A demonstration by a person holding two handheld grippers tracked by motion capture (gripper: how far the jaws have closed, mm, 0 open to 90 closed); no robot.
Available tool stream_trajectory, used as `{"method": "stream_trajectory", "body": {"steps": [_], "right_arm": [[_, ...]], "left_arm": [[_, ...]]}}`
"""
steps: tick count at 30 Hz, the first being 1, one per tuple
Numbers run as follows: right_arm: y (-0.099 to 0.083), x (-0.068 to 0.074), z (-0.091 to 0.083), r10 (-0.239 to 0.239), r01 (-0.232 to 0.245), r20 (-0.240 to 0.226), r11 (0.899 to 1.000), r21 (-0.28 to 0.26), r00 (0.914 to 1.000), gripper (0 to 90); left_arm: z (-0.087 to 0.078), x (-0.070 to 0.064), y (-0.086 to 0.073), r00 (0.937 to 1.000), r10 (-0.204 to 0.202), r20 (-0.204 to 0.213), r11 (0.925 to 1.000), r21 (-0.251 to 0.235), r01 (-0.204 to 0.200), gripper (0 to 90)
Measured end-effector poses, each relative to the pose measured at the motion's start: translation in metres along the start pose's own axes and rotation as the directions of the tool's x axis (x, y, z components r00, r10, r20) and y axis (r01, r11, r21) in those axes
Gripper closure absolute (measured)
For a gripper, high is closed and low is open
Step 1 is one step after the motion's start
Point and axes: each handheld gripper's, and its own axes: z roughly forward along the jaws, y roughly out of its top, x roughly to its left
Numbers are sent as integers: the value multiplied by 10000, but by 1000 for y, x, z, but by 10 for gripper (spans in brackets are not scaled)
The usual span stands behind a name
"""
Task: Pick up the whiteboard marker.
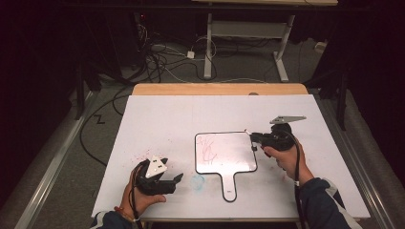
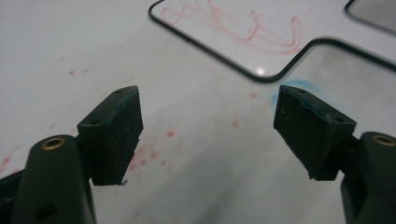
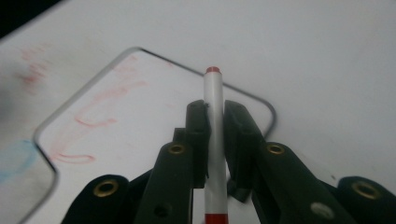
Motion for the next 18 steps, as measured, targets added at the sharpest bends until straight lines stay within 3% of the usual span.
{"method": "stream_trajectory", "body": {"steps": [3, 4, 5, 7, 9, 10, 12, 14, 15, 16, 18], "right_arm": [[5, 15, -7, -230, 206, -373, 9978, -632, 9990, 811], [6, 21, -8, -401, 358, -497, 9958, -847, 9980, 811], [7, 28, -7, -583, 543, -430, 9945, -898, 9974, 811], [7, 39, -5, -749, 640, -854, 9903, -1234, 9935, 811], [7, 53, -2, -963, 832, -978, 9880, -1302, 9905, 811], [7, 53, -2, -963, 832, -978, 9880, -1302, 9905, 811], [6, 71, 3, -1307, 1114, -1227, 9819, -1529, 9838, 811], [5, 81, 4, -1383, 1156, -1302, 9789, -1683, 9818, 811], [5, 85, 5, -1464, 1218, -1375, 9774, -1727, 9796, 812], [4, 88, 5, -1495, 1210, -1471, 9750, -1866, 9778, 811], [3, 93, 4, -1529, 1220, -1497, 9726, -1977, 9768, 811]], "left_arm": [[5, -8, 17, 9950, -393, 920, 9968, -654, 454, 229], [5, -8, 17, 9950, -393, 920, 9968, -654, 454, 232], [7, -11, 23, 9904, -529, 1280, 9941, -873, 644, 244], [12, -17, 35, 9794, -785, 1858, 9874, -1213, 1021, 252], [19, -24, 47, 9659, -944, 2411, 9807, -1445, 1319, 264], [23, -28, 53, 9604, -985, 2607, 9782, -1517, 1416, 264], [36, -39, 69, 9513, -892, 2950, 9762, -1638, 1423, 272], [42, -43, 72, 9517, -907, 2932, 9770, -1592, 1422, 274], [51, -48, 77, 9411, -986, 3235, 9738, -1634, 1583, 274], [51, -48, 77, 9411, -986, 3235, 9738, -1634, 1583, 279], [63, -53, 82, 9322, -1078, 3454, 9712, -1640, 1730, 283]]}}
